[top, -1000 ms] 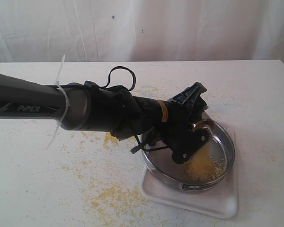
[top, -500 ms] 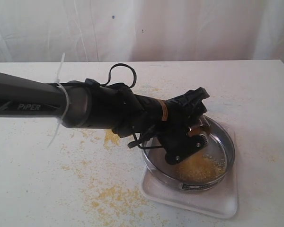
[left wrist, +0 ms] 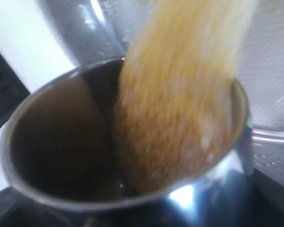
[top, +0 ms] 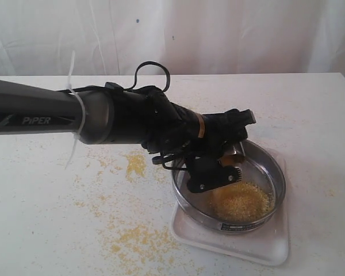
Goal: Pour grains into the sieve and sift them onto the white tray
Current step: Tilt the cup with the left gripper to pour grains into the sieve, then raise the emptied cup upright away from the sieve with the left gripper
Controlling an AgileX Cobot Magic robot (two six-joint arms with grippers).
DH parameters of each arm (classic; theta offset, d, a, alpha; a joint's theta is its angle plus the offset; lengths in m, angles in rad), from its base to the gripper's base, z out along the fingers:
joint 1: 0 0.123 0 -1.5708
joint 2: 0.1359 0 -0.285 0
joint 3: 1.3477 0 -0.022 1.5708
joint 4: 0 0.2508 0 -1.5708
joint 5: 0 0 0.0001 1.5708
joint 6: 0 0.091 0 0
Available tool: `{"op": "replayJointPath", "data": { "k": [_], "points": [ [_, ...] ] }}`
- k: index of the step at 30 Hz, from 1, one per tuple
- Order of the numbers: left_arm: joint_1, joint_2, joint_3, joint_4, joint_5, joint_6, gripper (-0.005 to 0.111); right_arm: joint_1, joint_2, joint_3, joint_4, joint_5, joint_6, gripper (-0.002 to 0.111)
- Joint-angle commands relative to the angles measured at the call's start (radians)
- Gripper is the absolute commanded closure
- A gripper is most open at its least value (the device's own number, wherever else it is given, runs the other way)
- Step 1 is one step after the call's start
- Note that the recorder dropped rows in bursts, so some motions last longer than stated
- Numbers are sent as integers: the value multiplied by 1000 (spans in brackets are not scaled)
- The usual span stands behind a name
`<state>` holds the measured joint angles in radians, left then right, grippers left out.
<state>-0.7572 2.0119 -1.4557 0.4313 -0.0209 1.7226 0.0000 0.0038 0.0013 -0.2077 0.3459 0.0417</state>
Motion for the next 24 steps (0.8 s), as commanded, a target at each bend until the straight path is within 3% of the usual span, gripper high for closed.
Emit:
{"op": "replayJointPath", "data": {
  "k": [1, 7, 11, 19, 24],
  "points": [
    [-4, -11, -5, 9, 14, 19, 107, 0, -4, -1, -6, -2, -3, 108],
    [-4, -11, -5, 116, 74, 24, 107, 0, -4, -1, -6, -2, -3, 108],
    [-4, -11, -5, 134, 49, 24, 107, 0, -4, -1, -6, -2, -3, 108],
    [-4, -11, -8, 326, 41, 26, 107, 0, -4, -1, -6, -2, -3, 108],
    [-4, -11, -70, 363, 28, 26, 107, 0, -4, -1, -6, -2, -3, 108]
  ]
}}
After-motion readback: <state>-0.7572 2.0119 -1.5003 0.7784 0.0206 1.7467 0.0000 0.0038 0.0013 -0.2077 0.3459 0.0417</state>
